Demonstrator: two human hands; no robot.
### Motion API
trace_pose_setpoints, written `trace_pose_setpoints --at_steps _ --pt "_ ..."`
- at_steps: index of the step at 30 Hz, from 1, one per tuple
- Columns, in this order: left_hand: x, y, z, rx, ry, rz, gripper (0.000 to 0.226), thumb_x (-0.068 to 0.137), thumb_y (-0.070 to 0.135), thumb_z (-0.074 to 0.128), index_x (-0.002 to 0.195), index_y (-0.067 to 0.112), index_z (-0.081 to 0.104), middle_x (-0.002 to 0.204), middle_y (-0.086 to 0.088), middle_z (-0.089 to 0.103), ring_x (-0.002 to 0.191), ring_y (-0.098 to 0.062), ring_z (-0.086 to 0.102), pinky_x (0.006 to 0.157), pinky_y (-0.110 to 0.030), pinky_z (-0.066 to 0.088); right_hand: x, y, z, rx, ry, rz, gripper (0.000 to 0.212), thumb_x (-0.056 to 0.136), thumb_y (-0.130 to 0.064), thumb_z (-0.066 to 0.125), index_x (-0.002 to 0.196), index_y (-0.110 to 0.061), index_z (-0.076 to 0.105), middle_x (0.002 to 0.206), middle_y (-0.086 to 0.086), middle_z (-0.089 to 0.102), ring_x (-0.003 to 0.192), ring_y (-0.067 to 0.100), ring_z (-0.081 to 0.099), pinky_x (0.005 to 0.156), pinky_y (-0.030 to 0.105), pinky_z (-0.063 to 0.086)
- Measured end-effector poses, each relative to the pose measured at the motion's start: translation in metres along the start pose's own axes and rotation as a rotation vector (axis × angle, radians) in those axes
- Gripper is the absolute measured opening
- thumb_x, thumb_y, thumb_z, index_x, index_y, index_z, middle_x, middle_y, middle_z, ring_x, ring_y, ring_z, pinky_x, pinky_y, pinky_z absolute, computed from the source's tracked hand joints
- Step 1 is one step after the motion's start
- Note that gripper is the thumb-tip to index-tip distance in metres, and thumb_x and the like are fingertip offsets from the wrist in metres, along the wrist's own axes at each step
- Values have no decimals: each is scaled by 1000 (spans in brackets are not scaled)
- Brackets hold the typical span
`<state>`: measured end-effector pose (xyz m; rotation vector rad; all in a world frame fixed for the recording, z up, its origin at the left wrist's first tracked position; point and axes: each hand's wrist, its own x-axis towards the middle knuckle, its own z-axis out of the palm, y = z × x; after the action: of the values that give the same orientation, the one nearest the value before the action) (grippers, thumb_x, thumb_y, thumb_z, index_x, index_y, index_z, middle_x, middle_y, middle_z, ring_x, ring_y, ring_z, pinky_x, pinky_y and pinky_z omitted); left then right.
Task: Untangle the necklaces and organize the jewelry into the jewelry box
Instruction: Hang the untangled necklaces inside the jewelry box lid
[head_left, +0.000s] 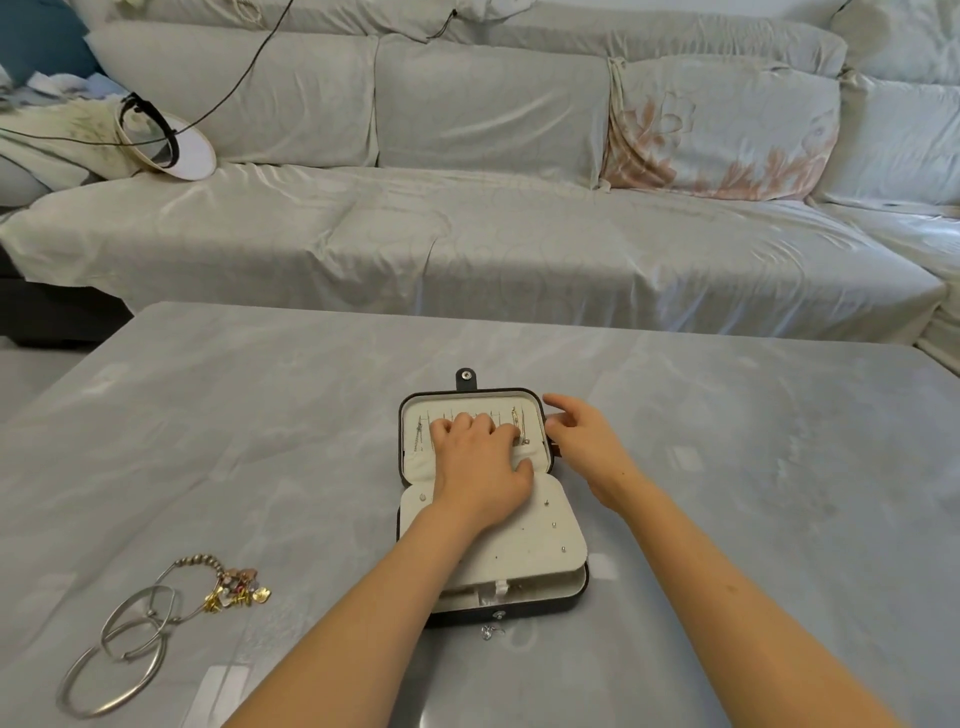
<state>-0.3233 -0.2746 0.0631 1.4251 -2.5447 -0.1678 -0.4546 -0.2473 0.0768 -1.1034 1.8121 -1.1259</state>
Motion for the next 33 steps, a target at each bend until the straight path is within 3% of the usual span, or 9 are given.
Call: trace_pose_setpoints --at_steps 3,7,12,16,21,25,28,31,33 --pt "5 -1 -9 44 -143 12 42 89 48 40 122 27 56 118 -2 56 115 -25 43 95 -41 22 -12 -4 -2 -286 126 -82 38 93 -7 41 130 -14 50 117 6 59 102 18 55 92 30 42" --pt "8 -12 -31 63 -327 39 39 89 47 41 116 28 61 116 -3 61 116 -27 45 98 -43 23 -41 -26 1 -429 204 -241 34 91 -4 43 120 -14 57 117 3 62 103 16 56 87 25 40" --pt "-8 -56 -82 16 -144 -32 27 90 41 45 105 30 64 111 5 64 109 -22 52 92 -37 26 -91 -65 25 -380 279 -449 21 89 -8 52 106 -15 64 103 -4 64 91 10 54 82 22 38" --pt "-82 -118 -107 -110 -47 -178 15 89 29 50 88 26 65 95 7 66 95 -20 58 86 -31 32 -139 -79 66 -354 119 -580 10 87 -14 59 92 -16 68 90 -8 65 81 9 55 76 22 39" --pt "-191 -165 -107 -216 -203 -300 16 85 30 61 70 29 57 68 16 55 74 -11 53 62 -22 35 -180 -56 105 -607 -292 -529 15 89 -25 57 95 -20 70 93 -8 66 83 8 54 73 18 35" --pt "-245 -161 -92 -264 -299 -283 21 83 33 63 65 35 53 69 16 56 69 -3 52 60 -15 35 -202 -27 119 -741 -284 -440 21 94 -27 49 105 -20 65 104 -5 61 100 15 48 77 21 31" --pt "-257 -144 -80 -318 -289 -235 24 83 33 64 65 39 50 78 15 54 77 -3 53 66 -14 36 -209 -7 112 -902 -140 -334 23 94 -30 46 107 -20 63 108 -1 58 103 18 48 80 26 35" --pt "-248 -118 -66 -379 -235 -186 9 83 32 63 75 34 60 80 13 52 80 -7 52 66 -16 33 -210 8 104 -750 -100 -157 19 86 -31 59 95 -15 66 92 -1 54 96 19 55 78 25 36" --pt "-236 -99 -57 -380 -217 -153 9 83 33 63 86 26 67 83 11 52 84 -9 53 71 -20 36 -211 13 105 -709 -147 -162 19 80 -30 66 92 -15 66 86 -4 47 93 19 54 76 23 36"
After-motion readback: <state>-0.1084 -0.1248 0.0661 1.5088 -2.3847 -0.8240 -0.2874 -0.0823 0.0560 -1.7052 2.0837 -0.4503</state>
